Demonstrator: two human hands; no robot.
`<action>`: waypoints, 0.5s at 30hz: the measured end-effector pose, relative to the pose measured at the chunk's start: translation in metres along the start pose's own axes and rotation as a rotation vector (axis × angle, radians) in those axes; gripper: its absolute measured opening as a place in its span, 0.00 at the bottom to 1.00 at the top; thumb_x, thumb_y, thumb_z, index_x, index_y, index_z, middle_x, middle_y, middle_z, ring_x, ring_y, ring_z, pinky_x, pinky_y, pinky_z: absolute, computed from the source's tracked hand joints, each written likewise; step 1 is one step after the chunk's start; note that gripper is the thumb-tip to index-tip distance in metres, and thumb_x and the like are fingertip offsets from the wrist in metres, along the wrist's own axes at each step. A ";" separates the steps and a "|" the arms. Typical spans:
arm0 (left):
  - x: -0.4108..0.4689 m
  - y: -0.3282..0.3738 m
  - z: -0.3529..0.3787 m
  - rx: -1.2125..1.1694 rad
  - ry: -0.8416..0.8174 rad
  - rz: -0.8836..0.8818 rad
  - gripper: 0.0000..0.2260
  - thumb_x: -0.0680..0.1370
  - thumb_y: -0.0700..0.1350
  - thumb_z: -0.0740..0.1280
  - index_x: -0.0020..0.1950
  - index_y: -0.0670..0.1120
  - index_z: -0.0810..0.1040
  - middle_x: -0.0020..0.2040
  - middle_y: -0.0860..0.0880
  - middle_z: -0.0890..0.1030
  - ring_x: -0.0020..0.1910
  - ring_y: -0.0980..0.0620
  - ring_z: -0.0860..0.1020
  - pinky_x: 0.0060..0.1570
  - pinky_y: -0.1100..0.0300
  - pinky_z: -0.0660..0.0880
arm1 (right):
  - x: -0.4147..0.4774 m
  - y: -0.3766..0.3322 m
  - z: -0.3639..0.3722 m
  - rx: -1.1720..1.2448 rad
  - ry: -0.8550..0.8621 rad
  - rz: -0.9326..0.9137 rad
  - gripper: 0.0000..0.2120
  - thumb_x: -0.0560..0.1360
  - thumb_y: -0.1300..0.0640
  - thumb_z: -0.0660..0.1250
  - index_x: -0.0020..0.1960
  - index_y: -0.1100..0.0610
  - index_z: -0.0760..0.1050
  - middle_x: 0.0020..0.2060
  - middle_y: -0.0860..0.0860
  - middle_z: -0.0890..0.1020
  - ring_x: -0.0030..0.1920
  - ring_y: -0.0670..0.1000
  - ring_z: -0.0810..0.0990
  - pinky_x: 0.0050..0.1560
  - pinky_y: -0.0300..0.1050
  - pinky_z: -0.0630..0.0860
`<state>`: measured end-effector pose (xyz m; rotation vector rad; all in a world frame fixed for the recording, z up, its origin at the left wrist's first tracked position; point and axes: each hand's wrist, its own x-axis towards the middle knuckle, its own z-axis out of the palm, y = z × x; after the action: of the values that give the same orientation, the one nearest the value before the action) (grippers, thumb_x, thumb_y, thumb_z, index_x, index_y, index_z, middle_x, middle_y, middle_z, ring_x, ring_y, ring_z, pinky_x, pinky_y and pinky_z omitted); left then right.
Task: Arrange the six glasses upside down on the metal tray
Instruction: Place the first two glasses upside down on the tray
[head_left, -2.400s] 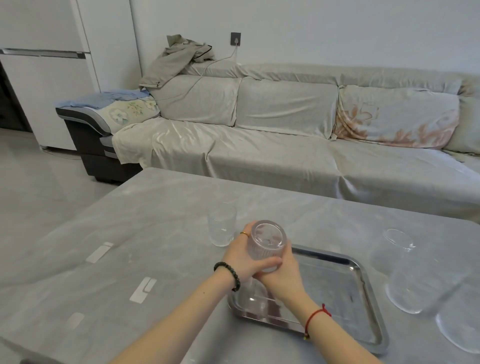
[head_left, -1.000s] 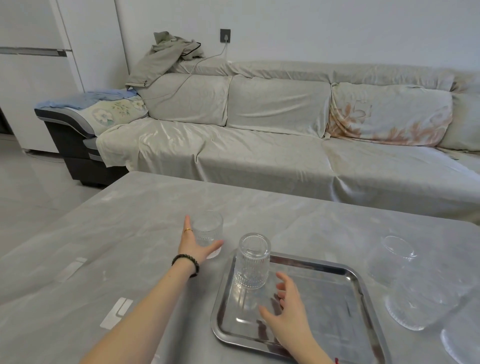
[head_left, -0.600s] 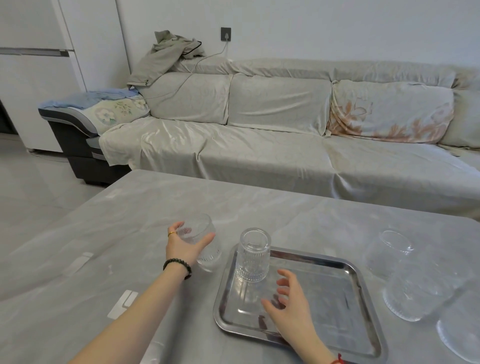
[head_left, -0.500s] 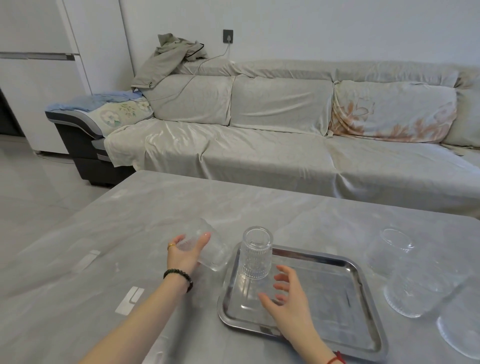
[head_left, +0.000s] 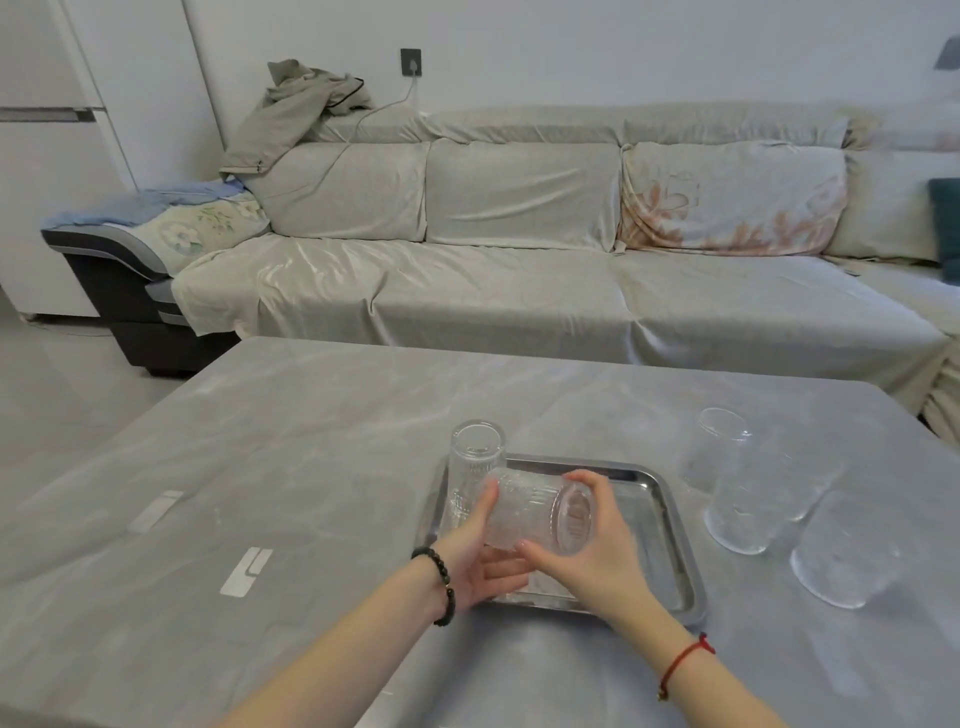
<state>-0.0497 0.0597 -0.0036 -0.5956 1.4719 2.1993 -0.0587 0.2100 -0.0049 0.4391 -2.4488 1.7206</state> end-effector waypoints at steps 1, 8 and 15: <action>0.003 -0.002 0.005 0.124 0.031 0.024 0.27 0.71 0.63 0.62 0.57 0.42 0.71 0.47 0.43 0.80 0.40 0.49 0.80 0.39 0.57 0.79 | 0.004 0.002 -0.008 -0.035 0.004 0.028 0.34 0.55 0.53 0.79 0.54 0.45 0.64 0.51 0.39 0.73 0.52 0.37 0.73 0.49 0.25 0.66; 0.025 -0.017 0.028 0.785 0.086 0.524 0.25 0.78 0.48 0.60 0.72 0.48 0.54 0.73 0.49 0.62 0.71 0.51 0.61 0.69 0.55 0.62 | 0.040 0.017 -0.027 -0.200 -0.029 0.152 0.38 0.55 0.53 0.77 0.60 0.51 0.62 0.52 0.45 0.73 0.53 0.48 0.73 0.51 0.37 0.71; 0.047 -0.018 0.036 0.643 0.104 0.495 0.28 0.78 0.42 0.59 0.73 0.48 0.49 0.74 0.50 0.57 0.68 0.60 0.57 0.65 0.64 0.57 | 0.064 0.032 -0.006 -0.167 0.021 0.189 0.39 0.58 0.53 0.77 0.62 0.51 0.59 0.53 0.51 0.74 0.53 0.50 0.73 0.50 0.41 0.70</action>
<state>-0.0825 0.1041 -0.0312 -0.1303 2.4328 1.8380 -0.1298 0.2152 -0.0149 0.1756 -2.6657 1.5554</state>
